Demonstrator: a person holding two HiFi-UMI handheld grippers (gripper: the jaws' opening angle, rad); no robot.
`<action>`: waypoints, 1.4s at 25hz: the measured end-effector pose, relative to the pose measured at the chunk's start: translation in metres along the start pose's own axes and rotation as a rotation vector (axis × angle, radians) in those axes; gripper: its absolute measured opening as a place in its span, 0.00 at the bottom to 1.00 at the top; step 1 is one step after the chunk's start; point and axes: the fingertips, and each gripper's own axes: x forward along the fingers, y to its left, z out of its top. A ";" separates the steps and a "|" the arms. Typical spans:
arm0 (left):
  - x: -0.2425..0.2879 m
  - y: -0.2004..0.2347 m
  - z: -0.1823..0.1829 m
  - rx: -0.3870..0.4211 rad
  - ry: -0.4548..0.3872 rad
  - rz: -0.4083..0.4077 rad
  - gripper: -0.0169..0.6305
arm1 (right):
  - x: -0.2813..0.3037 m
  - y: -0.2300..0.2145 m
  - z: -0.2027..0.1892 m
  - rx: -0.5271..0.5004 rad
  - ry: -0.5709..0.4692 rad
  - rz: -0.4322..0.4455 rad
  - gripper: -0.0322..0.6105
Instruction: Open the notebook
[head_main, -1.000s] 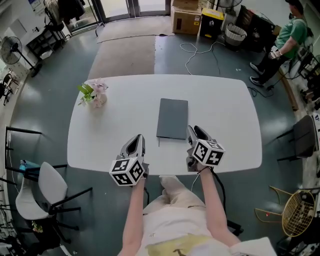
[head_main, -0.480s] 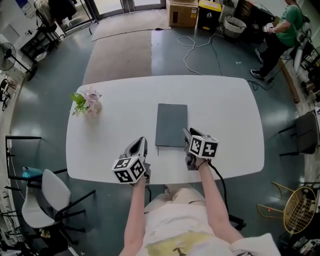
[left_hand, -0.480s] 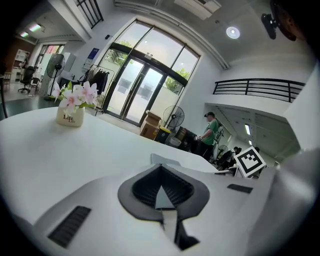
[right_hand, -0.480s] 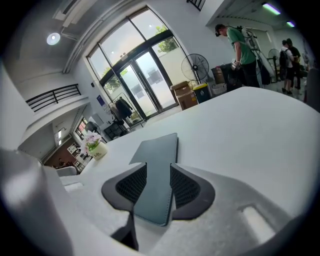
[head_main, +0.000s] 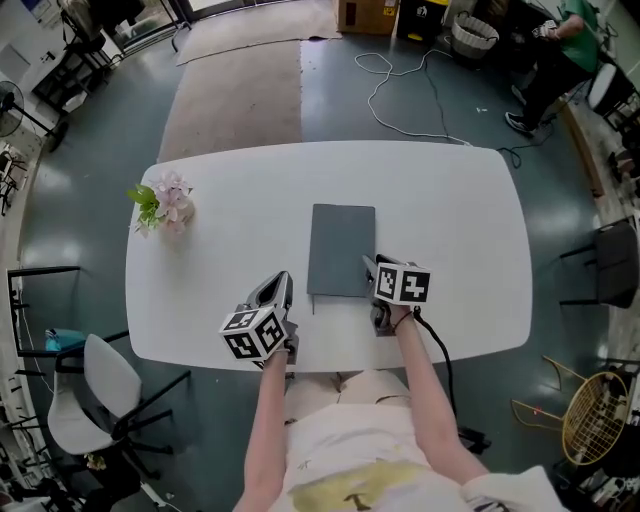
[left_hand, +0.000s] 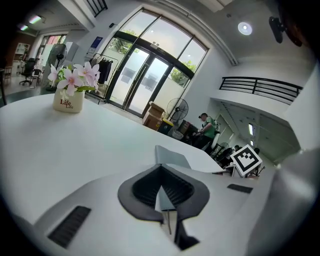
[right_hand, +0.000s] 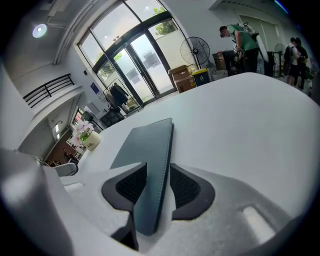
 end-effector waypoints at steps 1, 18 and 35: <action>0.002 0.001 -0.001 -0.003 0.006 -0.001 0.02 | 0.003 0.000 -0.002 0.006 0.013 0.007 0.27; 0.012 0.017 -0.002 0.008 0.100 -0.097 0.02 | 0.004 0.000 -0.002 0.049 0.037 -0.014 0.13; -0.018 0.067 0.050 0.080 0.041 -0.094 0.02 | -0.031 0.065 0.033 -0.087 -0.057 -0.083 0.10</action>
